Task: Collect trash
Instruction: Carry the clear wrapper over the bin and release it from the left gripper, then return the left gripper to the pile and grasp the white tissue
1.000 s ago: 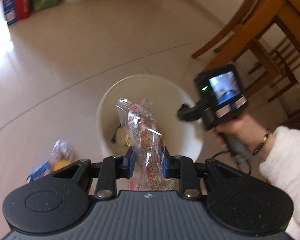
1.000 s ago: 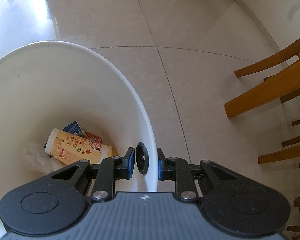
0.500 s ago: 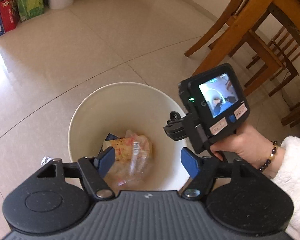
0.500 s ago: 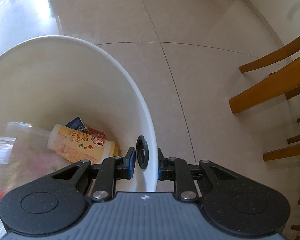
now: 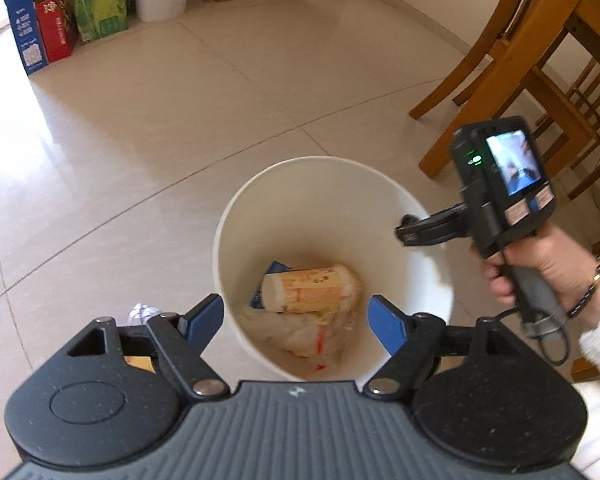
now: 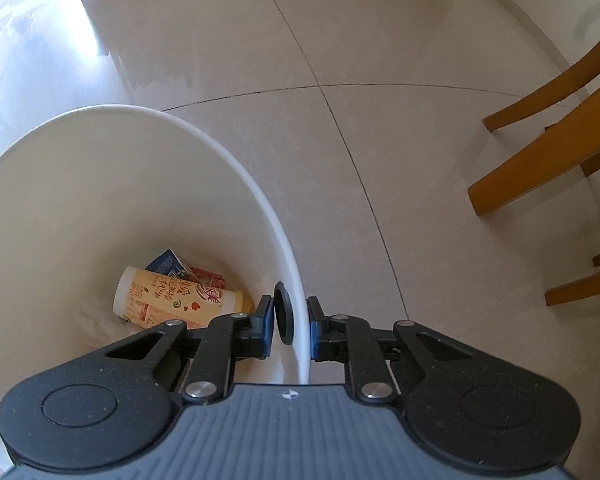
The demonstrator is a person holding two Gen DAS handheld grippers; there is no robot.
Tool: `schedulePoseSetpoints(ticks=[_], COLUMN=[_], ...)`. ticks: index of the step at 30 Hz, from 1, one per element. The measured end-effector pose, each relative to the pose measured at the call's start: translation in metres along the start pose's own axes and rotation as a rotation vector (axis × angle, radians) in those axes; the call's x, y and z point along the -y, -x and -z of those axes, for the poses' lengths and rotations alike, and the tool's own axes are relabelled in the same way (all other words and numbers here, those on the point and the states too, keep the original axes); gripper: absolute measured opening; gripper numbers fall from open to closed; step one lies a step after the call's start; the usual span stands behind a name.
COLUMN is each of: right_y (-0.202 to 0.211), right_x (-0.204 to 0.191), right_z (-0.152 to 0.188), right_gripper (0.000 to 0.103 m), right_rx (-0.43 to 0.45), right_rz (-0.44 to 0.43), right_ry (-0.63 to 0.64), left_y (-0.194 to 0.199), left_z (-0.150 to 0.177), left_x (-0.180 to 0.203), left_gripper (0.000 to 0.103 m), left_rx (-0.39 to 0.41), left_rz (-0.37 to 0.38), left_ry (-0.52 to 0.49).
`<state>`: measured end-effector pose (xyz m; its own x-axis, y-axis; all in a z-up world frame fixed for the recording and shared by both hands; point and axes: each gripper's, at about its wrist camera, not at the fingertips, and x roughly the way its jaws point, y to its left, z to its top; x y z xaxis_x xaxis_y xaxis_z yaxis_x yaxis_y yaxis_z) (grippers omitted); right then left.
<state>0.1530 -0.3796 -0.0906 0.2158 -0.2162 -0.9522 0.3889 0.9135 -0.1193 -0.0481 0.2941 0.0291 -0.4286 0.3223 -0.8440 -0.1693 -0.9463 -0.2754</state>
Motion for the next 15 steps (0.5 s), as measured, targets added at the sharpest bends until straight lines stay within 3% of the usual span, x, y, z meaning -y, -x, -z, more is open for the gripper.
schedulePoseSetpoints(ticks=[7, 15], right_y=[0.002, 0.004], right_x=[0.002, 0.002], right_z=[0.0, -0.001], right_gripper=[0.019, 0.019], right_rx=[0.004, 0.012], right_rz=[-0.01, -0.01], right_ry=[-0.006, 0.004], left_y=[-0.009, -0.05], left_z=[0.034, 0.09], left_x=[-0.032, -0.077], left_gripper=[0.083, 0.085], left_rx=[0.008, 0.016], left_rz=[-0.066, -0.144], left_ry=[0.012, 0.134])
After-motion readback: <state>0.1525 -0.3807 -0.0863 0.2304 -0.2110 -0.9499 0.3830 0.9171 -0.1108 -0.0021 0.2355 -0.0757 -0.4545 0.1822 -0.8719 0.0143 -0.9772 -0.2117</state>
